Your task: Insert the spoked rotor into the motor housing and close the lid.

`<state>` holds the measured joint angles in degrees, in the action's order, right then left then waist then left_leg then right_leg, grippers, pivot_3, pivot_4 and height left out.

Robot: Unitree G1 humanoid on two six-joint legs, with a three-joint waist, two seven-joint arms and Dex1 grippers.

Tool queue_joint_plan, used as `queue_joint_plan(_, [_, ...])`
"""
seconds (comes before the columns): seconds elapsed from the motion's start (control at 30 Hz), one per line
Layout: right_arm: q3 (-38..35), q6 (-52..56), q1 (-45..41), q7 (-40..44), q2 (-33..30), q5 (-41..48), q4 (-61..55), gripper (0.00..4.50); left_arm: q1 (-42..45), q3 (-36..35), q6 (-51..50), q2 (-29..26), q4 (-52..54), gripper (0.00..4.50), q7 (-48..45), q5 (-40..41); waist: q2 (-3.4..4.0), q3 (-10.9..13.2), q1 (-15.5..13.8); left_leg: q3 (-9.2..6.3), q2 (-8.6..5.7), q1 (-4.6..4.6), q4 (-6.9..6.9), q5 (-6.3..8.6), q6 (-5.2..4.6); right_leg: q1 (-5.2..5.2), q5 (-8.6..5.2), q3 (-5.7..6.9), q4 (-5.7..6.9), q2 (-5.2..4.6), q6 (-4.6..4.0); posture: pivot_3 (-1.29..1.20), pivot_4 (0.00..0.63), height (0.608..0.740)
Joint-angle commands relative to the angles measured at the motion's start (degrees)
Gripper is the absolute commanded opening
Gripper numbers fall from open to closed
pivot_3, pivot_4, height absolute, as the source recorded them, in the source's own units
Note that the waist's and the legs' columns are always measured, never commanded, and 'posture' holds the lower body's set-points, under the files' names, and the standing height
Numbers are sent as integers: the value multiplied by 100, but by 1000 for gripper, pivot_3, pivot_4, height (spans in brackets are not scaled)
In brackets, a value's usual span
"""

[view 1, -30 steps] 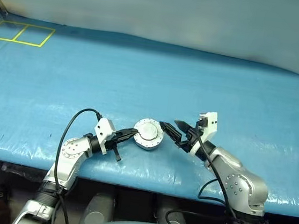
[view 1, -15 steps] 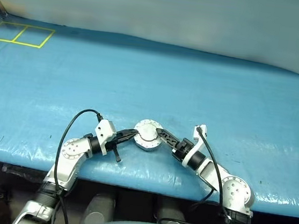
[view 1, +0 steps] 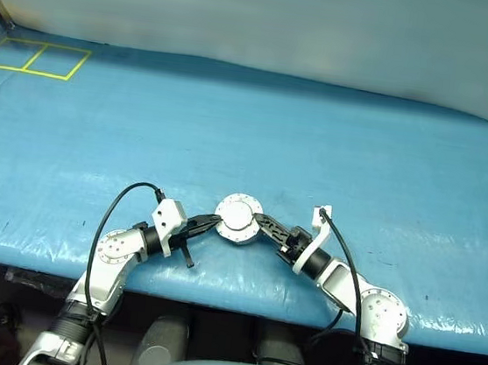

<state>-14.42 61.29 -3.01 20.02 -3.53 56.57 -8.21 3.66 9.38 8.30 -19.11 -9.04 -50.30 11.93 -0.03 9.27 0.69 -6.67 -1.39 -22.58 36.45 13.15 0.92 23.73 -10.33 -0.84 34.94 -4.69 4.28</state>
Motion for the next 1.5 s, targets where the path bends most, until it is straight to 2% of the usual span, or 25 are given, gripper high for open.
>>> queue_joint_plan(0.03, [236,25,76,-57,-67,-122,-9,1150,18,171,-18,55,-117,0,-39,-112,0,0,0,0,0,0,0,0,0,0,0,0,0,0,0,0,150,740])
queue_joint_plan(0.2, [104,-9,49,-238,11,28,27,1150,30,-83,-191,210,-61,0,311,51,2,-1,1,0,0,1,0,0,0,0,0,0,0,0,0,0,150,740])
queue_joint_plan(0.3, [-59,-47,-4,-306,104,296,7,1150,50,-484,-804,480,142,0,590,668,-1,0,14,-1,1,0,3,0,0,-1,0,0,0,0,1,0,150,740])
queue_joint_plan(0.37, [-347,-103,-91,-334,300,851,23,1150,41,-776,-1463,635,333,0,742,1247,-5,4,51,-2,3,-2,3,0,-1,2,1,1,2,3,1,0,150,740])
queue_joint_plan(0.47, [-505,-171,-164,-452,438,1223,-15,1150,10,-1056,-1916,749,575,0,719,1823,-1,14,108,-4,4,-18,-3,-1,-1,17,1,2,2,5,1,0,150,740])
queue_joint_plan(0.6, [-631,-332,-308,-684,623,1681,-191,1150,-7,-1541,-2332,1049,755,879,771,2681,-2,15,138,-3,2,-24,-21,-1,-1,24,2,1,-4,5,3,0,150,740])
queue_joint_plan(0.73, [-647,-505,-438,-847,700,2012,-339,1150,-74,-1688,-2856,1200,868,2239,786,3212,2,18,158,-3,3,-18,-31,-1,-2,27,-1,1,-2,9,0,0,150,740])
queue_joint_plan(0.9, [-506,-703,-566,-948,691,2218,-520,1150,-121,-1815,-4156,1376,1118,4004,823,4452,0,19,153,-4,3,-18,-30,-1,-2,23,-2,0,-5,9,-2,0,150,740])
queue_joint_plan(0.97, [-425,-719,-577,-947,658,2271,-584,1150,-91,-1889,-4528,1434,1108,4473,866,4839,0,19,159,-4,3,-17,-30,-1,-2,23,-2,0,-4,9,-2,0,150,740])
queue_joint_plan(1.13, [-210,-739,-508,-990,578,2243,-654,1150,-50,-1894,-5012,1443,1174,4473,867,5227,0,19,174,-4,4,-14,-30,-1,-2,23,-3,0,-2,12,-5,0,150,740])
queue_joint_plan(1.37, [274,-548,-310,-871,381,2276,-929,1150,161,-1984,-5110,1670,1082,4473,913,5439,0,19,152,-3,3,-14,-29,-2,-1,21,-4,-3,-4,12,-6,0,150,740])
queue_joint_plan(1.5, [544,-523,-190,-809,277,2207,-928,1150,216,-1813,-5128,1666,1102,4473,794,5258,0,19,155,-3,3,-13,-29,-2,-1,21,-4,-3,-3,12,-7,0,150,740])
